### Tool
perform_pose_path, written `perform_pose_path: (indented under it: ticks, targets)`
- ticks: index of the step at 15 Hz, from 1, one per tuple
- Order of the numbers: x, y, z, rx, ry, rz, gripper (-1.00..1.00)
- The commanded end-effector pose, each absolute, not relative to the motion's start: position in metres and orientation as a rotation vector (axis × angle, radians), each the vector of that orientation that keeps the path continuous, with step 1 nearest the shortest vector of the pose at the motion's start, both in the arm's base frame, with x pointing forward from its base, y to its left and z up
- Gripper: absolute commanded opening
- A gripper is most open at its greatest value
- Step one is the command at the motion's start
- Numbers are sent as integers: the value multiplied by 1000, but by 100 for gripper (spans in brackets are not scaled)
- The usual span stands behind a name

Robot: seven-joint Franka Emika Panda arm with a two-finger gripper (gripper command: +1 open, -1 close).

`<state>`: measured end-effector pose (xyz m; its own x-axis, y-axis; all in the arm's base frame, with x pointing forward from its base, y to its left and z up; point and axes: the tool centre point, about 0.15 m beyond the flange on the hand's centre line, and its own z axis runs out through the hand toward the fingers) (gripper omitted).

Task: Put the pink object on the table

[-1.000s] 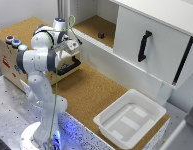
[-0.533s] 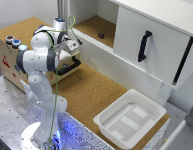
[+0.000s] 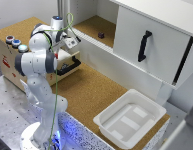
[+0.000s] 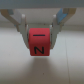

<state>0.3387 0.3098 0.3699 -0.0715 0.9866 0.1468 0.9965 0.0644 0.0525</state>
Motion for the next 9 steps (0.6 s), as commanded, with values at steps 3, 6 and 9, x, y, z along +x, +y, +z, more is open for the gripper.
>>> perform_pose_path:
  ticks: [3, 6, 9]
  targets:
    - [356, 258, 424, -2351, -2034, -425, -100]
    - [367, 221, 436, -2494, -1853, -472, -100]
    - [372, 180, 442, -2603, -1635, -496, -100]
